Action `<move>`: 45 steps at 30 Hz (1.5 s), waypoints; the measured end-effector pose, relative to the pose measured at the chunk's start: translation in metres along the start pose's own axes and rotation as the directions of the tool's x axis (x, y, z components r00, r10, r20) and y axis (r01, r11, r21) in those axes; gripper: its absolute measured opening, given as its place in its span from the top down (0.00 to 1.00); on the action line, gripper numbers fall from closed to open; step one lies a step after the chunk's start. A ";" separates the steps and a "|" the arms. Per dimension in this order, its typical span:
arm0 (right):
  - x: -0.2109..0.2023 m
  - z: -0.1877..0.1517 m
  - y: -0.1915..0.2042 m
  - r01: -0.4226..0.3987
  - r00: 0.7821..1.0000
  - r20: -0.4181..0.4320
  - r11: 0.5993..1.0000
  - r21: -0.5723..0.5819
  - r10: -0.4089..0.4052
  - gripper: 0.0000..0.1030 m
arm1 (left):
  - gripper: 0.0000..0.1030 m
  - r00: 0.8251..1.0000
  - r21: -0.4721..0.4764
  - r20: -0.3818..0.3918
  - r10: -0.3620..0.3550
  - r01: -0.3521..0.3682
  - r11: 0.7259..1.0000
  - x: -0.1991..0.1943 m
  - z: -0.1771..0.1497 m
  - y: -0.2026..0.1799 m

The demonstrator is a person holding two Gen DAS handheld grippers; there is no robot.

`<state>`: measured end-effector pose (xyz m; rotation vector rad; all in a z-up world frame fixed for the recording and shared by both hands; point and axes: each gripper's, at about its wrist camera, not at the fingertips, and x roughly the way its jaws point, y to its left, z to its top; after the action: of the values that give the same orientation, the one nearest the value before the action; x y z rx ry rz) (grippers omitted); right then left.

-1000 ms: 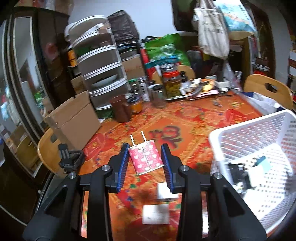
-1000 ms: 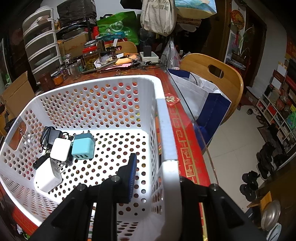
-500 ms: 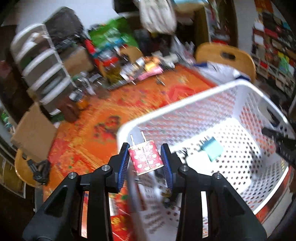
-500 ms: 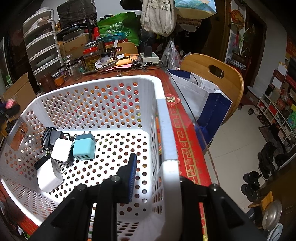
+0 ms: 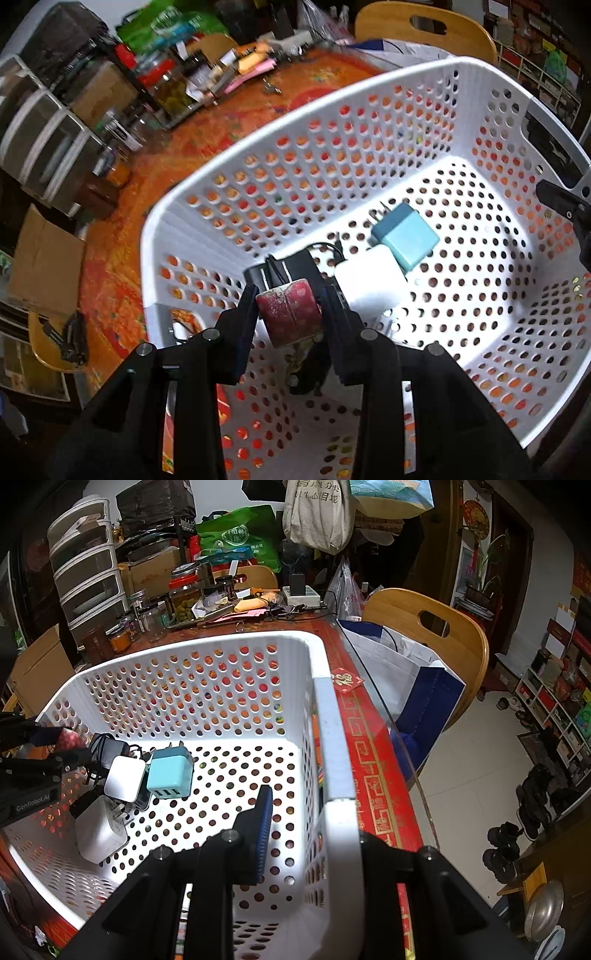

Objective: Organize rigid objects
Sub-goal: 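Carry the pink plug into the basket and open the left gripper, then grasp the white charger with handwritten marking using the left gripper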

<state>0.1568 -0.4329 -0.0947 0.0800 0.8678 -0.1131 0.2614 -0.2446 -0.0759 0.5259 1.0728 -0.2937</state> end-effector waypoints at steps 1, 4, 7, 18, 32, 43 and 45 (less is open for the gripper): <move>0.000 0.000 0.000 0.000 1.000 0.000 1.000 0.001 0.000 0.77 | 0.68 1.000 -0.003 -0.008 -0.008 0.008 1.000 0.001 0.001 0.002; 0.000 0.000 0.000 0.000 1.000 0.000 1.000 0.002 0.000 0.77 | 0.67 0.999 -0.001 -0.033 -0.025 0.025 1.000 0.007 0.003 0.004; 0.000 0.000 0.000 0.001 1.000 -0.001 1.000 0.001 -0.001 0.77 | 0.46 1.000 0.002 -0.009 -0.024 0.024 1.000 0.003 0.002 0.004; 0.000 0.000 0.001 0.004 1.000 -0.005 1.000 -0.003 -0.004 0.77 | 0.01 0.954 -0.227 0.296 -0.039 0.110 0.968 -0.082 -0.059 0.108; 0.000 0.000 0.001 0.004 1.000 -0.006 1.000 -0.003 -0.004 0.77 | 0.00 0.989 -0.520 0.126 -0.071 0.127 0.845 0.014 -0.175 0.204; 0.000 0.000 0.000 0.003 1.000 -0.006 1.000 -0.002 -0.003 0.77 | 0.05 0.999 -0.429 0.041 -0.017 0.033 0.903 0.066 -0.155 0.152; 0.000 0.000 0.000 0.003 1.000 -0.006 1.000 -0.002 -0.003 0.77 | 0.05 0.999 -0.445 0.041 -0.033 0.048 0.894 0.072 -0.155 0.152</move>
<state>0.1570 -0.4333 -0.0949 0.0770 0.8739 -0.1148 0.2494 -0.0310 -0.1569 0.0851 1.0780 -0.0834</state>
